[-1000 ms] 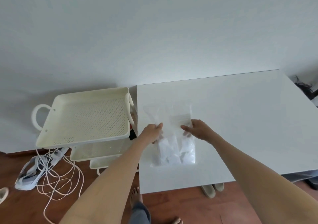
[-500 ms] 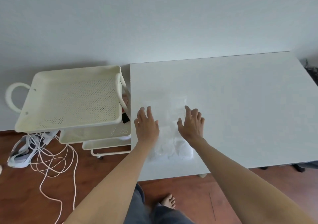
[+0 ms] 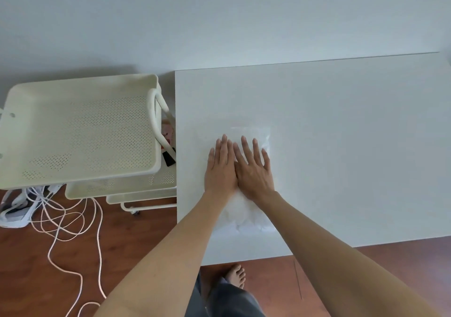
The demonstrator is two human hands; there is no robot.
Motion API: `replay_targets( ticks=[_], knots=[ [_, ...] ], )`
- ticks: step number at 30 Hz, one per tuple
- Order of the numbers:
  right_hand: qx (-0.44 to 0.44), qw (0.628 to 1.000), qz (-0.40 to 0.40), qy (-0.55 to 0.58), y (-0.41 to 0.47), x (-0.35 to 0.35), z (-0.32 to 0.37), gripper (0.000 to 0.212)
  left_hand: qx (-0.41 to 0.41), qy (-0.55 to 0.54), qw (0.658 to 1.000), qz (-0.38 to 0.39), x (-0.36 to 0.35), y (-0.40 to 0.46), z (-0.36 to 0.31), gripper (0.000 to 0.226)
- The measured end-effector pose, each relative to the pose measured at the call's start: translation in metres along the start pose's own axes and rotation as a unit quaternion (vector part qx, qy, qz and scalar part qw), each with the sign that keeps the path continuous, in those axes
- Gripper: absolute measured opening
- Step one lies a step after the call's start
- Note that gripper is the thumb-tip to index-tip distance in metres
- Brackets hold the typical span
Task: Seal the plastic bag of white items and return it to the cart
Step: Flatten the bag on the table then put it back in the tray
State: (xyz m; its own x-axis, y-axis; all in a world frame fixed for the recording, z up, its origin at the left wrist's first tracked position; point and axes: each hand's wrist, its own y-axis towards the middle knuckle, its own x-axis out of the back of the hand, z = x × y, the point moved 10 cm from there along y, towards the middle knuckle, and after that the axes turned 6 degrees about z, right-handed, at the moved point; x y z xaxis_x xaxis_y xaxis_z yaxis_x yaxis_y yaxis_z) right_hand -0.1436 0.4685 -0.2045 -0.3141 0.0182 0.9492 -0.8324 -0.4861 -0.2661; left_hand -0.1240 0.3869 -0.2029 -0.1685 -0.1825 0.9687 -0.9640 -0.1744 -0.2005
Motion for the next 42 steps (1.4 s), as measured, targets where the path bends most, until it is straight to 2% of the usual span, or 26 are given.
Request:
replay_targets(
  ticks=[22, 27, 29, 33, 38, 42],
  knots=[
    [-0.032, 0.995, 0.028, 0.091, 0.007, -0.022, -0.015, 0.062, 0.016, -0.044, 0.999, -0.004, -0.015, 0.001, 0.02, 0.06],
    [0.045, 0.997, 0.023, 0.054, 0.013, -0.011, 0.0, 0.068, -0.031, -0.035, 0.999, 0.0, -0.009, 0.009, 0.016, 0.057],
    [0.047, 0.996, 0.032, 0.062, 0.017, -0.013, -0.004, 0.068, -0.026, -0.051, 0.998, -0.001, -0.007, 0.011, 0.021, 0.057],
    [0.01, 0.998, 0.004, 0.069, 0.019, -0.017, -0.015, 0.062, 0.004, -0.066, 0.998, -0.005, -0.009, 0.013, 0.029, 0.064],
    [-0.078, 0.993, -0.022, 0.085, 0.02, -0.017, -0.043, 0.068, 0.027, -0.065, 0.997, -0.03, -0.007, 0.014, 0.041, 0.071],
    [-0.098, 0.991, -0.031, 0.084, 0.017, -0.017, -0.055, 0.071, 0.057, -0.076, 0.995, -0.035, -0.007, 0.013, 0.052, 0.074]
  ],
)
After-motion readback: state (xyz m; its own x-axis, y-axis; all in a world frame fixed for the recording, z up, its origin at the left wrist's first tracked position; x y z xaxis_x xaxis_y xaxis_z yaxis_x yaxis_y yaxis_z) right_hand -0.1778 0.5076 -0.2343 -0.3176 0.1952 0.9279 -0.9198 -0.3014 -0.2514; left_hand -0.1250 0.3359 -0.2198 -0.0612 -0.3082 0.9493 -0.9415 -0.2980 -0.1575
